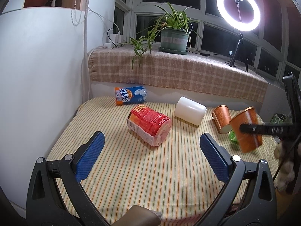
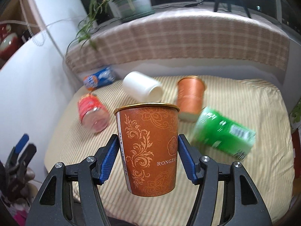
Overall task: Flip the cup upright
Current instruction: 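Lift the orange cup with the right gripper and rotate it upright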
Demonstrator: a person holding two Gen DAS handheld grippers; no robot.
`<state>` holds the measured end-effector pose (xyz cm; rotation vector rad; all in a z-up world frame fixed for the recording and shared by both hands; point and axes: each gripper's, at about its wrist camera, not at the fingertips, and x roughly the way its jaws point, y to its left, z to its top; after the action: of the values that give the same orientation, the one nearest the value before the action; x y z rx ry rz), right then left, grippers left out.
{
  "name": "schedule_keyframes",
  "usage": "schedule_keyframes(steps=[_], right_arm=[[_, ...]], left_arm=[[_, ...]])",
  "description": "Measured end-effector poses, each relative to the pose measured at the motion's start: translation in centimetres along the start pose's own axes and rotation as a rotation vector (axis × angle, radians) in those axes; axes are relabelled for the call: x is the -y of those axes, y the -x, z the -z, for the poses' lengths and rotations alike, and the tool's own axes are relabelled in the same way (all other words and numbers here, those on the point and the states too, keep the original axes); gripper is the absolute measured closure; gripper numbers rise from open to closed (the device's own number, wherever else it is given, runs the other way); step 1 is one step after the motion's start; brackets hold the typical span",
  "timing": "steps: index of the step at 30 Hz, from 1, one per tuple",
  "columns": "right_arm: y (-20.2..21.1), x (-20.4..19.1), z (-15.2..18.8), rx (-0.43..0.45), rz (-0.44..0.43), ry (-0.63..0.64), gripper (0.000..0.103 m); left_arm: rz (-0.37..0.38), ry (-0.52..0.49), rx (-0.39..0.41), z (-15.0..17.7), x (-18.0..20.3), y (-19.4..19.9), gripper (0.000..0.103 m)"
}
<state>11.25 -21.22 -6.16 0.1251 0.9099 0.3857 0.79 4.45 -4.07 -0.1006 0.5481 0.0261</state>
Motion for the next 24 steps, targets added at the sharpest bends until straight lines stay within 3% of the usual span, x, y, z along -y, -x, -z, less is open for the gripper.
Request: schedule_keyframes(steps=[9, 24], right_arm=[[-4.6, -2.7, 3.4, -0.094, -0.011, -0.033, 0.041], [-7.2, -3.7, 4.7, -0.112, 0.051, -0.005, 0.035]], left_arm=[[0.034, 0.029, -0.069, 0.7, -0.8, -1.2, 0.0], [0.065, 0.088, -0.132, 1.0, -1.6, -2.5, 0.0]])
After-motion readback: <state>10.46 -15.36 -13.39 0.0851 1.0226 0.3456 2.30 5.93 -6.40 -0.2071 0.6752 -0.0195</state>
